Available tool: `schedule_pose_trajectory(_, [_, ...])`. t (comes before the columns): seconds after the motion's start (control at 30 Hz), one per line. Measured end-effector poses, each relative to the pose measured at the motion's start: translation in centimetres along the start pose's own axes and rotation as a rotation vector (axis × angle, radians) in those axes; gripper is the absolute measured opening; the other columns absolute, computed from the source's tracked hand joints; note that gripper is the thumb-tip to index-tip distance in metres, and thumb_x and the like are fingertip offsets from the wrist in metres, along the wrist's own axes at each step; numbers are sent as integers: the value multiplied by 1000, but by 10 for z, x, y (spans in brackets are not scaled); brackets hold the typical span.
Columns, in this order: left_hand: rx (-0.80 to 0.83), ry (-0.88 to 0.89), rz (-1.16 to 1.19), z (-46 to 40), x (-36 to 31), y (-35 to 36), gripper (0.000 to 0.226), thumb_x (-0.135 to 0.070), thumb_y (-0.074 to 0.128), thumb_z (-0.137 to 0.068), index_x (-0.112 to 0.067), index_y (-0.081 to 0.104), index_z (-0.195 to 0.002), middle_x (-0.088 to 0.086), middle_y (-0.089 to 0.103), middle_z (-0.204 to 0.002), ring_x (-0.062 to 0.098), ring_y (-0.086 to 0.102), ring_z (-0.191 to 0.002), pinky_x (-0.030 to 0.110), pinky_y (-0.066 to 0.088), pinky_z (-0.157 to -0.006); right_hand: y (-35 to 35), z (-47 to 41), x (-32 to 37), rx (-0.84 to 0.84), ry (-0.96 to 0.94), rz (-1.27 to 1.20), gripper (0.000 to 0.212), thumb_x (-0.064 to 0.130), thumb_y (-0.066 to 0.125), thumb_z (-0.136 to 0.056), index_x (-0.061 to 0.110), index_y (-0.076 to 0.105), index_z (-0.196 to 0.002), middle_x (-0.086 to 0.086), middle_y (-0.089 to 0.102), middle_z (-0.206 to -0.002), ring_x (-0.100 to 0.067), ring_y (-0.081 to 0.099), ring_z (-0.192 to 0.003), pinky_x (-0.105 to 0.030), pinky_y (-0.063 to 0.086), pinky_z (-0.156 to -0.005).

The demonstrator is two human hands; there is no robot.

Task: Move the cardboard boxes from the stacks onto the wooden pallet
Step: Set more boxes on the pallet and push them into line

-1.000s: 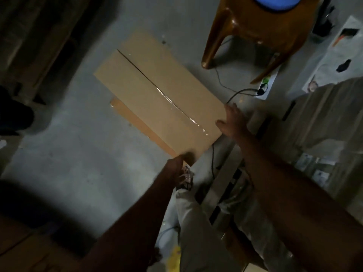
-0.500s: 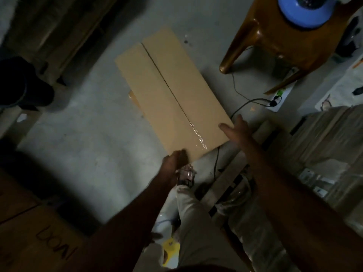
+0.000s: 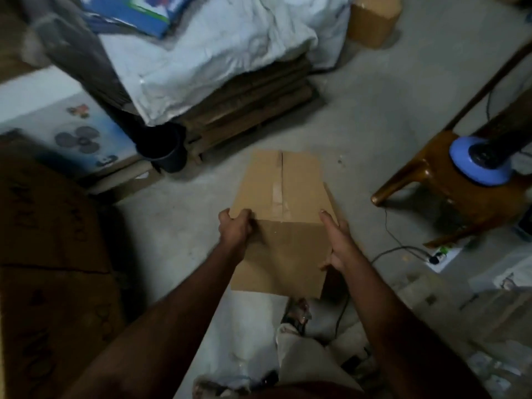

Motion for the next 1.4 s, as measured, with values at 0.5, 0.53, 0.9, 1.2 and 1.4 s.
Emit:
schedule_pose_trajectory(0.5, [-159, 410, 444, 138, -33, -389, 40, -25, 60, -96, -36, 38, -128, 7, 62, -117, 26, 63, -102, 38, 54, -73, 257, 272, -42, 218, -525, 188, 71, 51, 63, -91, 26, 28, -148, -7, 42, -140, -35, 43, -128, -69, 45, -92])
schedule_pose_trajectory(0.53, [-183, 434, 452, 147, -33, -412, 41, -26, 60, -94, -36, 38, -126, 9, 63, -118, 27, 63, -101, 38, 54, -72, 271, 286, -48, 243, -538, 173, 66, 49, 63, -92, 26, 32, -145, -2, 46, -130, -31, 46, -122, -67, 44, -92])
schedule_pose_trajectory(0.9, [-389, 490, 517, 195, -9, -575, 58, -28, 61, -96, -32, 31, -145, -3, 55, -117, 13, 52, -101, 47, 46, -96, 404, 388, -78, 503, -727, 184, 34, 44, 71, -83, 30, 51, -107, -1, 65, -111, -21, 64, -100, -51, 55, -93])
schedule_pose_trajectory(1.2, [-629, 446, 503, 230, 33, -695, 67, -36, 65, -94, -34, 28, -151, -7, 49, -116, 18, 50, -109, 47, 46, -93, 504, 433, -154, 684, -698, 290, 39, 46, 66, -88, 29, 50, -120, 12, 60, -105, -12, 61, -97, -55, 54, -91])
schedule_pose_trajectory(1.4, [-719, 480, 511, 260, 75, -770, 62, -33, 60, -98, -30, 28, -151, -3, 47, -127, 15, 50, -107, 45, 45, -92, 544, 488, -219, 760, -639, 388, 38, 49, 62, -92, 33, 44, -121, 11, 56, -110, -17, 56, -102, -62, 52, -86])
Point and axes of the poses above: each hand's wrist, its own z-axis away from the middle knuckle, its own y-axis out of the palm, x = y × z, the point moved 8 cm from there along -z, towards the middle knuckle
